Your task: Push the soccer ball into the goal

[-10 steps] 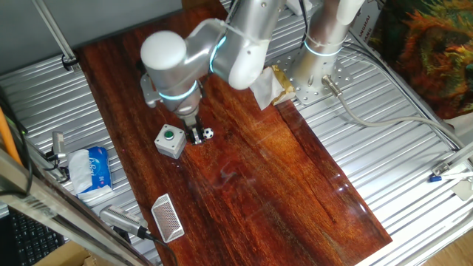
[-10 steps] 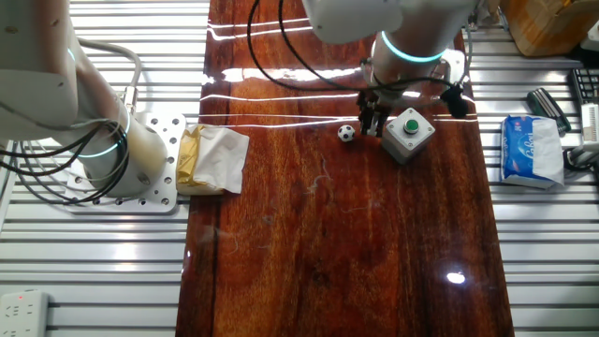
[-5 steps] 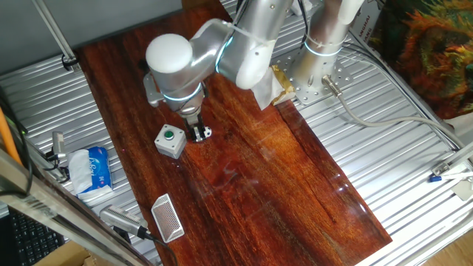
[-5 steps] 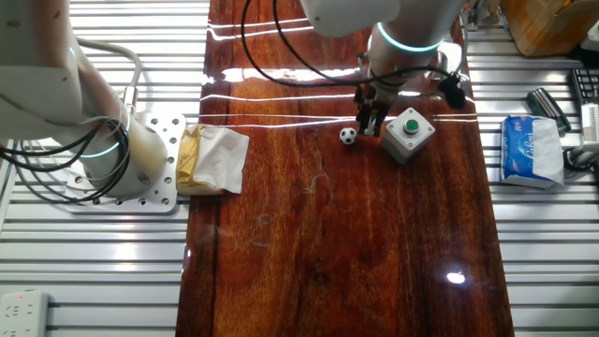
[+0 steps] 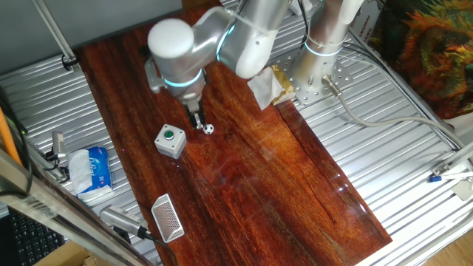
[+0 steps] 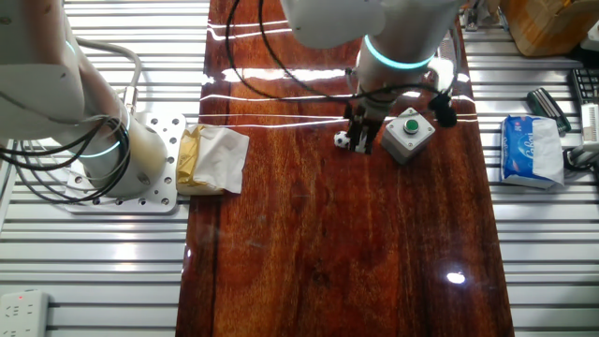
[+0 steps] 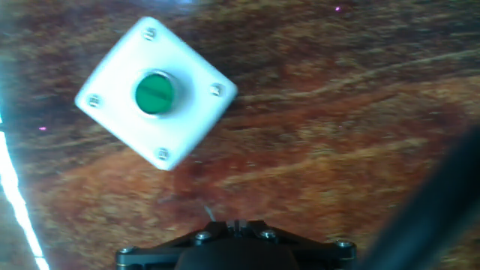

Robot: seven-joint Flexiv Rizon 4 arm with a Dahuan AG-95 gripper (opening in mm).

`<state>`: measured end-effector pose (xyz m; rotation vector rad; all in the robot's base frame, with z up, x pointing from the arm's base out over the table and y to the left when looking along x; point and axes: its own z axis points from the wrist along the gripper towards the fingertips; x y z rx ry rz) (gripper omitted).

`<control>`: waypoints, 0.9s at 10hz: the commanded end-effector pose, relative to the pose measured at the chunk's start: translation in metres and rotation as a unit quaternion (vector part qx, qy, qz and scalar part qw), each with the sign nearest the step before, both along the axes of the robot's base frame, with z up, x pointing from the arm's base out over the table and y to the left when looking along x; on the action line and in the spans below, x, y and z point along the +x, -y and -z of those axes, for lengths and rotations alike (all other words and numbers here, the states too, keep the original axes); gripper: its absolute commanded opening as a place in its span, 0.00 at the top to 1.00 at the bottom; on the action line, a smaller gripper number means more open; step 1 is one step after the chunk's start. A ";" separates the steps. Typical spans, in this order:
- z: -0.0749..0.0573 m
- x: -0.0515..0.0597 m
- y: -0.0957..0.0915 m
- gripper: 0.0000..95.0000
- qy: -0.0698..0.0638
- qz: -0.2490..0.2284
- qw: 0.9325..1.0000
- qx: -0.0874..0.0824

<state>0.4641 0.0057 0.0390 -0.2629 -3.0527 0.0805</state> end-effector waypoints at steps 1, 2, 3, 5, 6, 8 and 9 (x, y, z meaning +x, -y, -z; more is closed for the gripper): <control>-0.002 -0.002 0.006 1.00 -0.006 -0.008 1.000 0.002; 0.000 -0.003 0.010 1.00 -0.007 -0.012 1.000 0.008; 0.002 -0.004 0.012 1.00 -0.008 -0.012 1.000 0.010; 0.012 -0.007 0.014 1.00 -0.004 -0.017 1.000 0.008; 0.014 -0.007 0.015 1.00 -0.004 -0.015 1.000 0.016; 0.017 -0.012 0.013 1.00 -0.001 -0.015 1.000 0.026; 0.018 -0.015 0.012 1.00 0.002 -0.013 0.999 0.032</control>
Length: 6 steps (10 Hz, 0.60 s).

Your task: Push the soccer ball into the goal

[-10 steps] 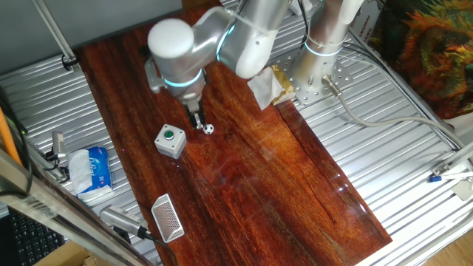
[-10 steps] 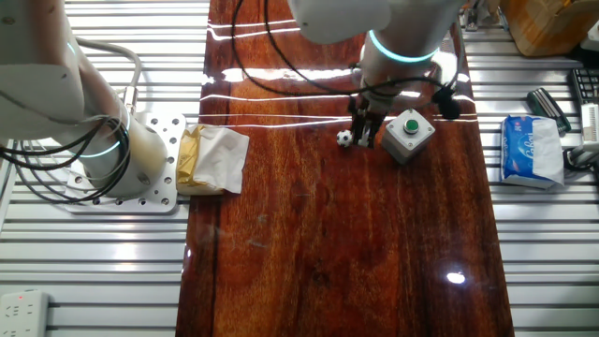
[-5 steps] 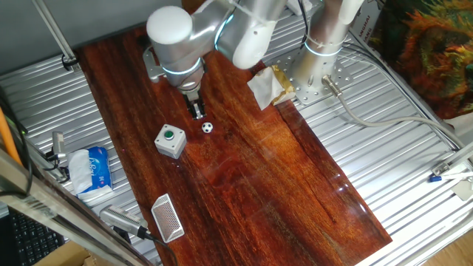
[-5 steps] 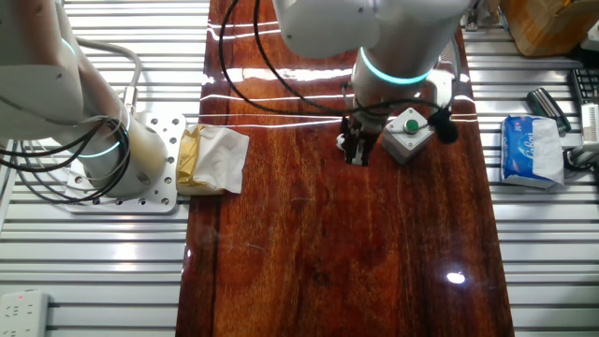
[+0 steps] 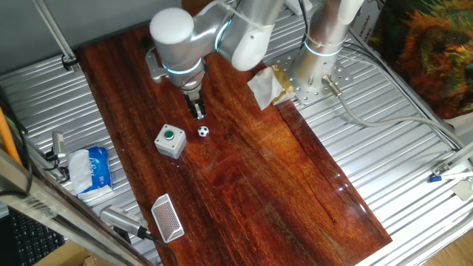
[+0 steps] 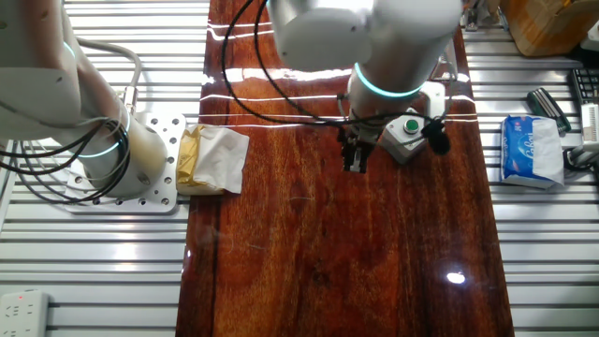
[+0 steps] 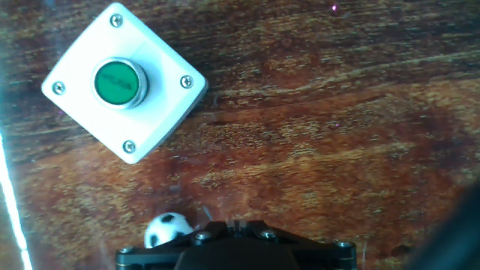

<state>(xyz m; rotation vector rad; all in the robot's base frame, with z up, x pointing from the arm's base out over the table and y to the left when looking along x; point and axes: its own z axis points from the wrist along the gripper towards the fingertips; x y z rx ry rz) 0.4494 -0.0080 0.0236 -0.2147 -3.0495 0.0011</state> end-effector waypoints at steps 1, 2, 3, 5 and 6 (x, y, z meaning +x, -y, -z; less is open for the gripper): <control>0.006 -0.005 -0.005 1.00 0.009 0.003 1.000 0.008; 0.009 -0.006 -0.007 1.00 0.010 0.004 1.000 0.008; 0.012 -0.006 -0.011 1.00 0.013 0.006 1.000 0.007; 0.015 -0.003 -0.020 1.00 0.015 0.014 1.000 0.004; 0.013 0.000 -0.024 1.00 0.013 0.018 1.000 0.003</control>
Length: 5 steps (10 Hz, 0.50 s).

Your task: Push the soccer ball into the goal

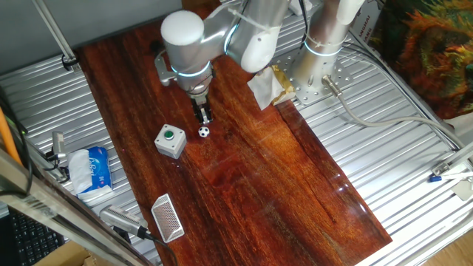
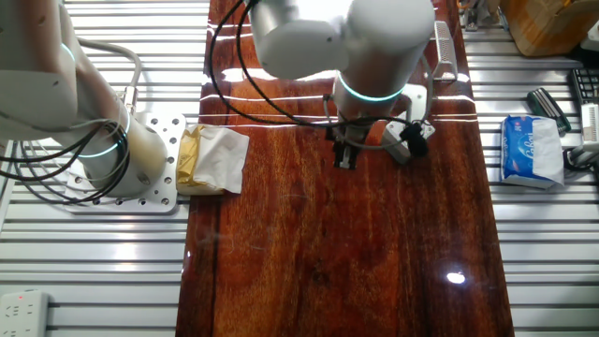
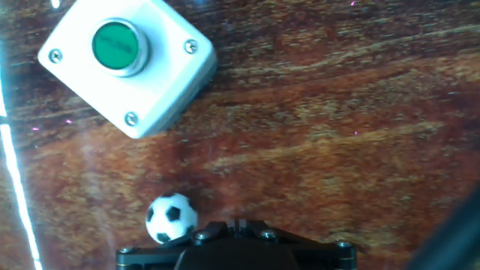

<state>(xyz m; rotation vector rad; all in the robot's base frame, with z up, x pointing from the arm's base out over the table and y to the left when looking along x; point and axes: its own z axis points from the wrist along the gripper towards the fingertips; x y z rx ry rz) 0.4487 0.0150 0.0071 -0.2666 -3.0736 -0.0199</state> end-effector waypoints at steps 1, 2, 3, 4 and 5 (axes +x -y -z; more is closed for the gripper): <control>-0.009 0.004 -0.010 1.00 -0.005 0.009 1.000 -0.002; -0.011 0.007 -0.017 1.00 -0.006 0.013 1.000 -0.002; -0.012 0.012 -0.025 1.00 -0.006 0.019 1.000 -0.003; -0.011 0.018 -0.030 1.00 -0.006 0.022 1.000 -0.003; -0.009 0.022 -0.034 1.00 -0.005 0.025 1.000 -0.001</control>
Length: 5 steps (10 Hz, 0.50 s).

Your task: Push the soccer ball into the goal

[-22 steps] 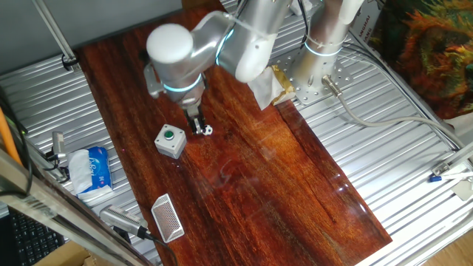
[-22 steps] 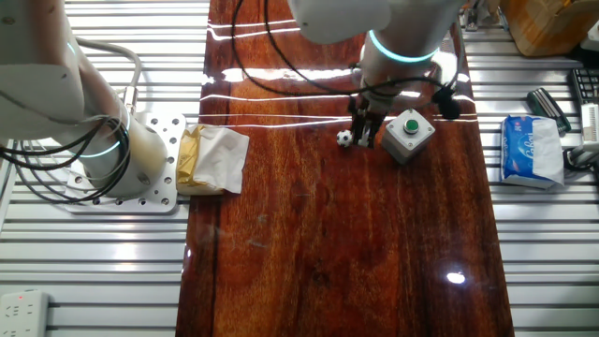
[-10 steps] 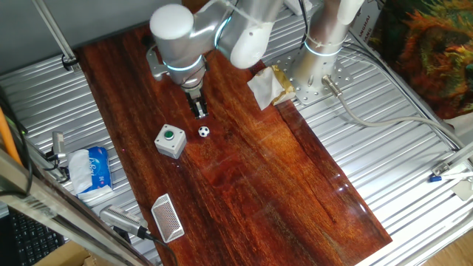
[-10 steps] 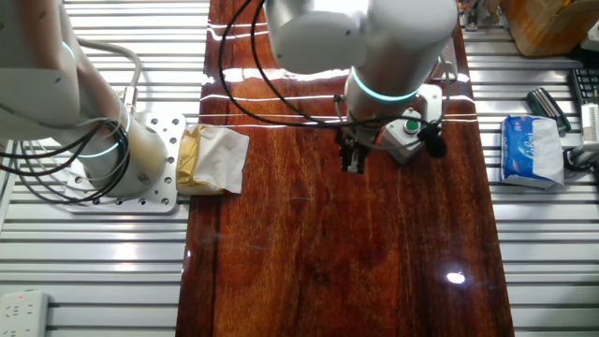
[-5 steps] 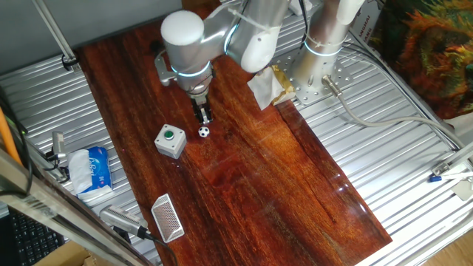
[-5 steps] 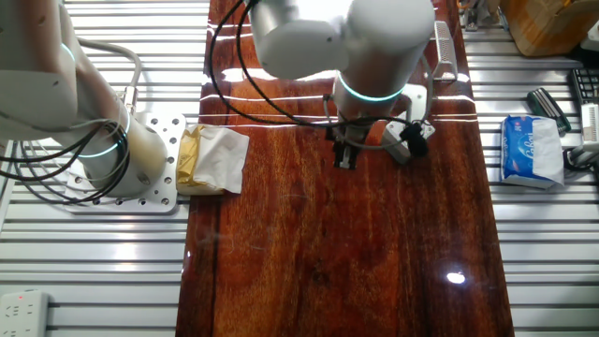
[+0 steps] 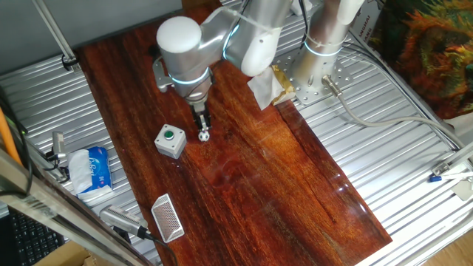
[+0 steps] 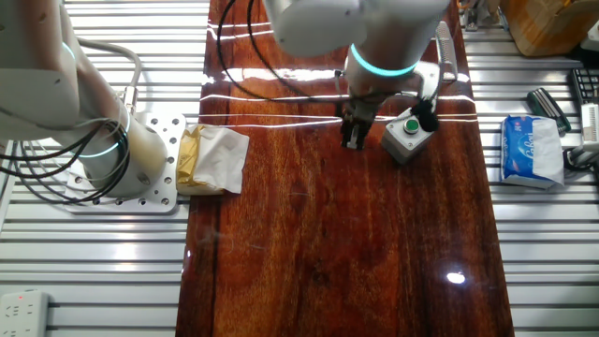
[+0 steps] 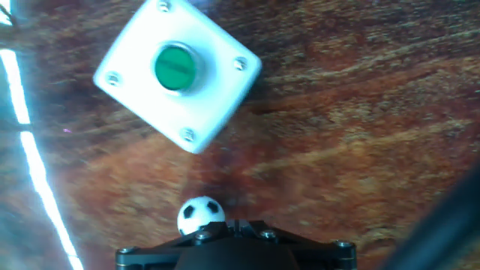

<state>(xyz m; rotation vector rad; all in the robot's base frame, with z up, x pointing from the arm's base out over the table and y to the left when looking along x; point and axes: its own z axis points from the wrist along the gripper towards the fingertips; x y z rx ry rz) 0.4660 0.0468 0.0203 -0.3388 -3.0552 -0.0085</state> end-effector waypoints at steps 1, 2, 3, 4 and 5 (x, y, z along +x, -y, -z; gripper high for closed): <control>0.006 0.009 -0.006 1.00 0.002 0.005 1.000 0.004; 0.008 0.015 -0.011 1.00 0.003 0.012 1.000 0.005; 0.009 0.016 -0.012 1.00 0.003 0.013 1.000 0.004; 0.011 0.023 -0.019 1.00 0.003 0.018 1.000 0.007; 0.012 0.026 -0.023 1.00 0.002 0.018 1.000 0.006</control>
